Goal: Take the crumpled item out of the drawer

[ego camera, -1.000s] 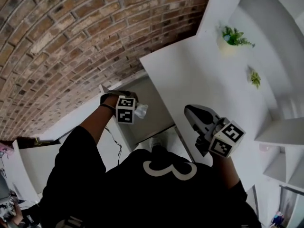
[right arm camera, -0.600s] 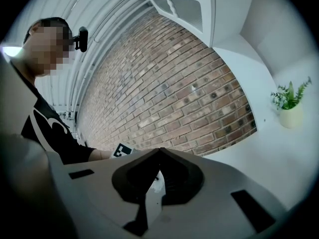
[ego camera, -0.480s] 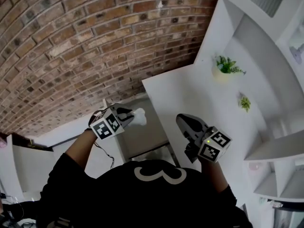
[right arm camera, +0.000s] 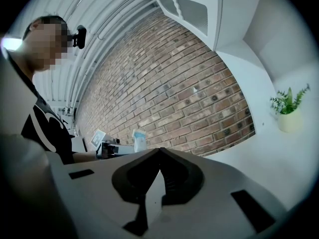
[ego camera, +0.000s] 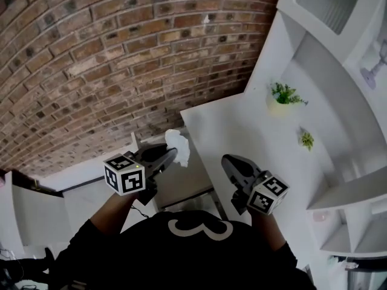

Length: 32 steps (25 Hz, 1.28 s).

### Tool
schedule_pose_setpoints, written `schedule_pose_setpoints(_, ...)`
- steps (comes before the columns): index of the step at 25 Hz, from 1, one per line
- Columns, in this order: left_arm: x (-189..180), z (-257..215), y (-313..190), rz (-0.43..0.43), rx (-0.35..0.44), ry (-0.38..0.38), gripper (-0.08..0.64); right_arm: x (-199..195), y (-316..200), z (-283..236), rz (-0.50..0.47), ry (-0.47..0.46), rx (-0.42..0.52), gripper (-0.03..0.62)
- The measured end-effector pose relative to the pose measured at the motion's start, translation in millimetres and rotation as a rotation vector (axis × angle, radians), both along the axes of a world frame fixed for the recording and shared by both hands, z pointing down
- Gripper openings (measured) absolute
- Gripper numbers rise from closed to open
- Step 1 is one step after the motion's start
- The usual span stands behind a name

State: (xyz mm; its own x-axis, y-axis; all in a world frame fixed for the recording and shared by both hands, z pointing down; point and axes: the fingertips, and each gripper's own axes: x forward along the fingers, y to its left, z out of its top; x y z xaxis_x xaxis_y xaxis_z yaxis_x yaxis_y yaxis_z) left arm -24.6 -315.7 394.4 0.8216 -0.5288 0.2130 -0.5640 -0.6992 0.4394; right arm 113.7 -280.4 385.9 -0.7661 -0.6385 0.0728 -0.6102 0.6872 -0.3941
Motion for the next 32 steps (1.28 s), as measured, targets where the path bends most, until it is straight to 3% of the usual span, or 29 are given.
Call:
schedule_pose_setpoints(5, 3.3, -16.6, 15.5, -0.070, -0.031, 0.076, 0.086, -4.2, 5.1, 0.6, 0.015, -0.038, -0.001, 0.011)
schedule_pose_setpoints(12, -2.6, -28.1, 25.0, -0.108, -0.024, 0.118, 0.086, -13.0, 9.7, -3.7, 0.001, -0.049, 0.026, 0.009)
schedule_pose_setpoints(24, -11.9, -24.5, 24.0, -0.130, 0.012, 0.070, 0.086, -22.3, 13.3, -0.3, -0.016, -0.015, 0.029, 0.009)
schedule_pose_setpoints(32, -14.2, -21.6, 20.9, -0.128, -0.011, 0.066, 0.086, -24.0, 10.0, 7.4, -0.016, -0.003, 0.009, 0.009)
